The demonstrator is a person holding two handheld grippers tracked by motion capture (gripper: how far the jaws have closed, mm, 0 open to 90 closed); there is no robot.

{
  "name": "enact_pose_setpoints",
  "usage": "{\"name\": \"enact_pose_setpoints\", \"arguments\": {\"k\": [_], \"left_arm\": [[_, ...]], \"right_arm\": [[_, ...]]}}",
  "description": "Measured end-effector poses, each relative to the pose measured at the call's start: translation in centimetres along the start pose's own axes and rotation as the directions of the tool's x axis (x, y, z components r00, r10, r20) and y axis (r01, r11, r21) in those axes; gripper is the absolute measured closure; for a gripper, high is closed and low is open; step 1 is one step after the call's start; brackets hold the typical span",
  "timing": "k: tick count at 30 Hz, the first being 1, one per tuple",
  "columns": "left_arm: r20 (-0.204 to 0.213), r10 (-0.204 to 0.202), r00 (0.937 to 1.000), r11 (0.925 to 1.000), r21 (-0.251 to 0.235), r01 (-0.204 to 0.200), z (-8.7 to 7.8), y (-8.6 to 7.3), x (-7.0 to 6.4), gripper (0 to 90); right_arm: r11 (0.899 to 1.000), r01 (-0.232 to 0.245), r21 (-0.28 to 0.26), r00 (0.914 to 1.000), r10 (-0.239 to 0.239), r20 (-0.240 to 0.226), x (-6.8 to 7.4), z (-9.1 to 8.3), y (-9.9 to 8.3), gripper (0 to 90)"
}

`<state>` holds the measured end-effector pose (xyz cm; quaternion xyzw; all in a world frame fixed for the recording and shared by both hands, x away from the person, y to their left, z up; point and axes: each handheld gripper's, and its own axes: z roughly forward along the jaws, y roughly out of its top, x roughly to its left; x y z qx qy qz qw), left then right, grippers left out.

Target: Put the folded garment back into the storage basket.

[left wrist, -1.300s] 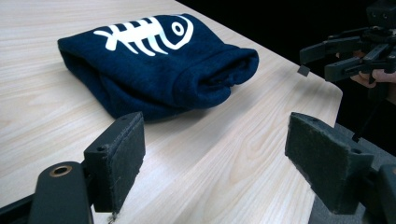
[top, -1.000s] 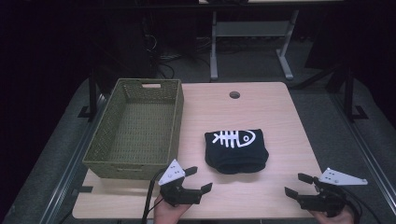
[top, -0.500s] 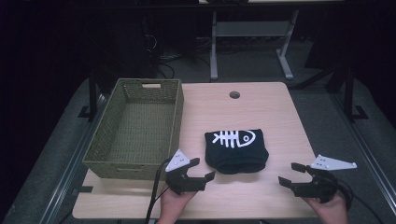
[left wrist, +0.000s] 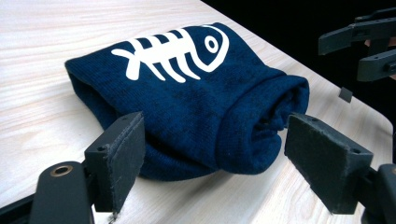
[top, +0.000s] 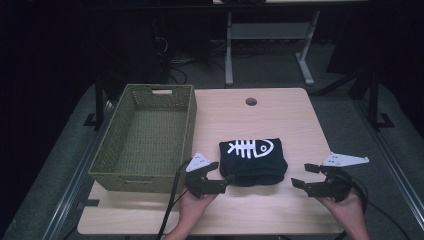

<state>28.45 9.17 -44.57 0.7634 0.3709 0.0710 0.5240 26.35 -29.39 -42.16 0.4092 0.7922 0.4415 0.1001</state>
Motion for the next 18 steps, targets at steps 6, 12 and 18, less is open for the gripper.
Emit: {"name": "enact_pose_setpoints", "arguments": {"k": [6,12,18], "left_arm": [[-0.019,-0.031,0.9993,0.9995,-0.008,0.031,0.9,0.4,0.7,20.3],[-0.037,-0.047,0.9982,0.9989,-0.007,0.047,1.6,0.7,1.0,20.4],[-0.035,-0.084,0.9958,0.9964,-0.011,0.084,2.4,1.0,1.5,21.2]], "right_arm": [[1.0,0.005,-0.007,0.9999,-0.005,-0.01,-0.5,0.7,1.4,18.9],[1.0,0.002,0.002,0.9999,-0.001,-0.014,-0.8,1.3,2.4,18.7],[1.0,-0.003,0.022,1.0,0.003,-0.001,-1.3,2.3,3.4,18.8]]}}
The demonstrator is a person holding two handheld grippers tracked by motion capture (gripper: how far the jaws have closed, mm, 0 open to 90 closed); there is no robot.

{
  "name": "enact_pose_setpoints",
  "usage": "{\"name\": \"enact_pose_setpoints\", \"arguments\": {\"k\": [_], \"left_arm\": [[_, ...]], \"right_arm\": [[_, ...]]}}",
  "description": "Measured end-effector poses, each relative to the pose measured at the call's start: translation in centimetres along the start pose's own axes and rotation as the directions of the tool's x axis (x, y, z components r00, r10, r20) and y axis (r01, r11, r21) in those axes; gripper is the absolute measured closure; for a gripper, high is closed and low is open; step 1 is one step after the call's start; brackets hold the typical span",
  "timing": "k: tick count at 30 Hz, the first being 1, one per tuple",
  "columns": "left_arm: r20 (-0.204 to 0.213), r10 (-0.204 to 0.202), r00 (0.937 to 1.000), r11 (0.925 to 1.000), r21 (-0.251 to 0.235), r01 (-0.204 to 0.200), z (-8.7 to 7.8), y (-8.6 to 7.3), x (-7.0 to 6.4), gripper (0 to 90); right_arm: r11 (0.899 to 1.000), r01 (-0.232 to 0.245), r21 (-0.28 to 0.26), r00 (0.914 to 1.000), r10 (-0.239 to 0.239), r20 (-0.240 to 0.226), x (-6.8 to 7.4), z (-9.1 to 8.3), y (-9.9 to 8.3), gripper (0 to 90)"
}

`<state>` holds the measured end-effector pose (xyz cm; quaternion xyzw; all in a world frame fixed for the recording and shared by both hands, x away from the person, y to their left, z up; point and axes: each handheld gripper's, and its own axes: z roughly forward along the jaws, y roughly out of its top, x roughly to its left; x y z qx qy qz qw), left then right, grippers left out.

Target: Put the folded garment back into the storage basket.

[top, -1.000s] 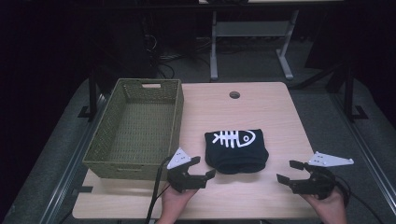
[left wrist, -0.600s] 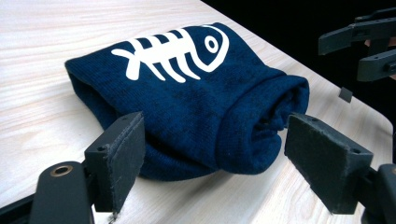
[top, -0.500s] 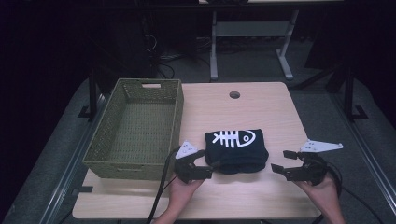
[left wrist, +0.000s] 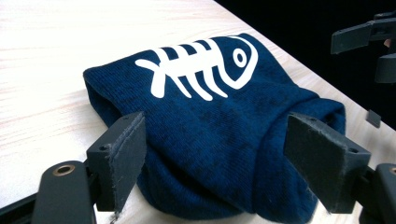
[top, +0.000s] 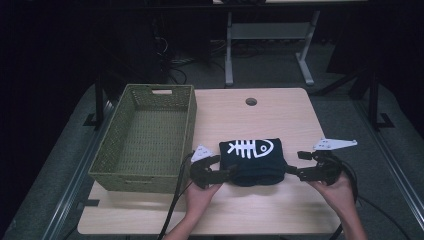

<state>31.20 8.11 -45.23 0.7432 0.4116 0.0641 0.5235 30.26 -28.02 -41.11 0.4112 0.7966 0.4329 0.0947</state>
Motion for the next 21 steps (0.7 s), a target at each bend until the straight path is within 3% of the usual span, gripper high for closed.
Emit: {"name": "enact_pose_setpoints", "arguments": {"k": [5,10,13,21], "left_arm": [[-0.022,-0.023,0.9995,0.9997,0.002,0.023,0.7,0.4,0.2,21.4],[-0.063,-0.031,0.9975,0.9991,0.025,0.033,1.6,0.4,0.4,22.5],[-0.087,-0.057,0.9945,0.997,0.046,0.062,2.3,0.4,0.7,22.6],[-0.097,-0.11,0.9893,0.9881,0.097,0.119,3.1,0.2,1.1,23.6]], "right_arm": [[1.0,0.001,0.019,0.9999,-0.001,0.011,-0.5,0.9,0.8,18.7],[0.998,-0.043,0.05,0.9989,0.041,0.023,-1.5,2.4,1.1,20.1],[0.996,-0.063,0.065,0.9977,0.062,0.027,-2.1,3.2,0.9,20.8],[0.989,-0.087,0.12,0.9957,0.083,0.041,-3.1,5.3,0.7,25.1]]}}
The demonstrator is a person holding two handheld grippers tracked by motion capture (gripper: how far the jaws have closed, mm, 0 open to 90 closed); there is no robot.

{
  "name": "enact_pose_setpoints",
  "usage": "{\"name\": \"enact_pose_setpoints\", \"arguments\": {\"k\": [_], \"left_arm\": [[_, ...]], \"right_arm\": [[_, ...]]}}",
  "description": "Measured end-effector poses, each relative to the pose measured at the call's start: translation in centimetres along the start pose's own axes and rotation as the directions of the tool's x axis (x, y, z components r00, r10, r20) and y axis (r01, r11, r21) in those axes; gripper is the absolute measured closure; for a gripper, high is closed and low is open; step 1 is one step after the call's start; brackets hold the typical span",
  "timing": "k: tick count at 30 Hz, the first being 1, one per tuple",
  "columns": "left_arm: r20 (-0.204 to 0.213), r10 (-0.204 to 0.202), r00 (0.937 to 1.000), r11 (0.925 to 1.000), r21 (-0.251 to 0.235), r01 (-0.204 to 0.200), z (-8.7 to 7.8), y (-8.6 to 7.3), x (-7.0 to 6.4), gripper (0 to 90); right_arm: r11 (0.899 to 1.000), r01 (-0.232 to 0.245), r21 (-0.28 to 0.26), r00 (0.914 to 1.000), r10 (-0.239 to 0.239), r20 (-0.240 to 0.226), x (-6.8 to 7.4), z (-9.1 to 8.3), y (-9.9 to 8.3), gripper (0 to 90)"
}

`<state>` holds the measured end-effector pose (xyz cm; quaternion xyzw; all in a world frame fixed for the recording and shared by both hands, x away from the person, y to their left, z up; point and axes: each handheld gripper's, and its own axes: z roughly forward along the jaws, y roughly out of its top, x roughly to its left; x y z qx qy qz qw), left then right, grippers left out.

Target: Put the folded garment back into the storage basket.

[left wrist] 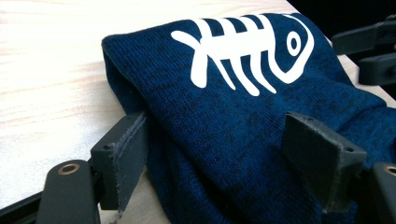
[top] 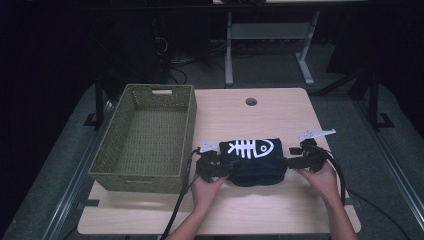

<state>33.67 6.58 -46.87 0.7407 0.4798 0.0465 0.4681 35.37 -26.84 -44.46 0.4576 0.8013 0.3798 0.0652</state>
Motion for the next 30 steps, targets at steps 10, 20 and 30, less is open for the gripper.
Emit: {"name": "enact_pose_setpoints", "arguments": {"k": [10,20,30], "left_arm": [[-0.029,0.011,0.9995,0.9988,0.047,-0.01,0.7,0.2,-0.1,28.0],[-0.025,-0.009,0.9997,0.9991,0.042,0.01,1.1,0.1,0.1,37.6],[0.035,-0.062,0.9974,0.9971,0.046,0.061,1.5,0.1,0.5,62.8]], "right_arm": [[0.999,-0.026,0.032,0.9996,0.026,-0.01,-0.1,1.7,0.0,33.7],[0.997,-0.019,0.071,0.9996,0.02,-0.019,0.5,2.3,-0.2,53.0],[0.996,-0.024,0.088,0.9988,0.028,-0.041,0.7,2.4,-0.4,71.0]]}}
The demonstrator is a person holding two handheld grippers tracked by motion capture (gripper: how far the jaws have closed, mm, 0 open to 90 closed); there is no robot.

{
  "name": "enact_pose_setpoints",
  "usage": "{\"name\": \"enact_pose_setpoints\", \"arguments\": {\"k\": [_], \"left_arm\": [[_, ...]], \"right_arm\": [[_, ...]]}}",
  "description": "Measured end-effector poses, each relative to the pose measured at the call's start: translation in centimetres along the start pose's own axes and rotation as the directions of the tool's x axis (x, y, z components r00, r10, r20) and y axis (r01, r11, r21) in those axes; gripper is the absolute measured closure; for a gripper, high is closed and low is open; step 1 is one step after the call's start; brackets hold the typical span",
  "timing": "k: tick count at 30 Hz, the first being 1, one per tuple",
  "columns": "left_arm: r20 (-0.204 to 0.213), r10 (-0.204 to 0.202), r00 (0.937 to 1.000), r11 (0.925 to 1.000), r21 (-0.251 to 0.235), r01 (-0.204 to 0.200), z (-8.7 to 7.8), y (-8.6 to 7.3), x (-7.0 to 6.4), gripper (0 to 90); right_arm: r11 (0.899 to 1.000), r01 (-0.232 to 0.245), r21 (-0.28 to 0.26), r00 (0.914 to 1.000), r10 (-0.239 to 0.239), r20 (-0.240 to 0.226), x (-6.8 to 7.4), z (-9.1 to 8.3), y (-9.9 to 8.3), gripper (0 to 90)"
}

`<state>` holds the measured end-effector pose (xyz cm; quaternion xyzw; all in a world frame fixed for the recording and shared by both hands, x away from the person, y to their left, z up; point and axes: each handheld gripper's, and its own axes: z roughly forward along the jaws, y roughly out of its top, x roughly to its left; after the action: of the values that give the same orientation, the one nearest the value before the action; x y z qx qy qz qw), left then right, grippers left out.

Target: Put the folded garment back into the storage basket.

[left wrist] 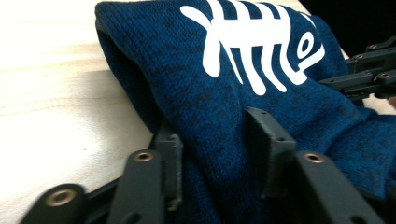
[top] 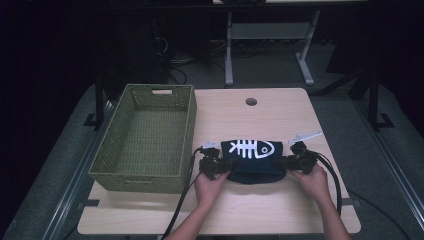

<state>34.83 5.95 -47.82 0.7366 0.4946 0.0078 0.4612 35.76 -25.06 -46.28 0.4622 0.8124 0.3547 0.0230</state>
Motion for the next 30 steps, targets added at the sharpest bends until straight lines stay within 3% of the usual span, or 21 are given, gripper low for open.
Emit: {"name": "enact_pose_setpoints", "arguments": {"k": [3,7,15,30], "left_arm": [[0.029,-0.024,0.9993,0.9997,0.002,0.024,-0.2,0.1,0.1,66.9],[0.044,-0.005,0.999,1.0,0.006,0.004,-0.5,0.1,-0.2,70.1],[0.084,0.01,0.9964,0.9999,-0.003,-0.01,-0.7,0.2,-1.1,71.0],[0.12,0.07,0.9904,0.9973,-0.028,-0.067,-2.7,2.3,-2.8,70.8]], "right_arm": [[1.0,-0.016,-0.003,0.9994,0.016,-0.03,-0.1,-0.3,-0.1,72.9],[0.999,-0.025,-0.023,0.9979,0.024,-0.06,-0.3,-1.0,-0.5,73.3],[0.998,-0.036,-0.058,0.9972,0.032,-0.067,-0.1,-2.7,-1.2,73.3],[0.991,-0.029,-0.134,0.9969,0.019,-0.076,0.9,-6.1,-1.1,73.3]]}}
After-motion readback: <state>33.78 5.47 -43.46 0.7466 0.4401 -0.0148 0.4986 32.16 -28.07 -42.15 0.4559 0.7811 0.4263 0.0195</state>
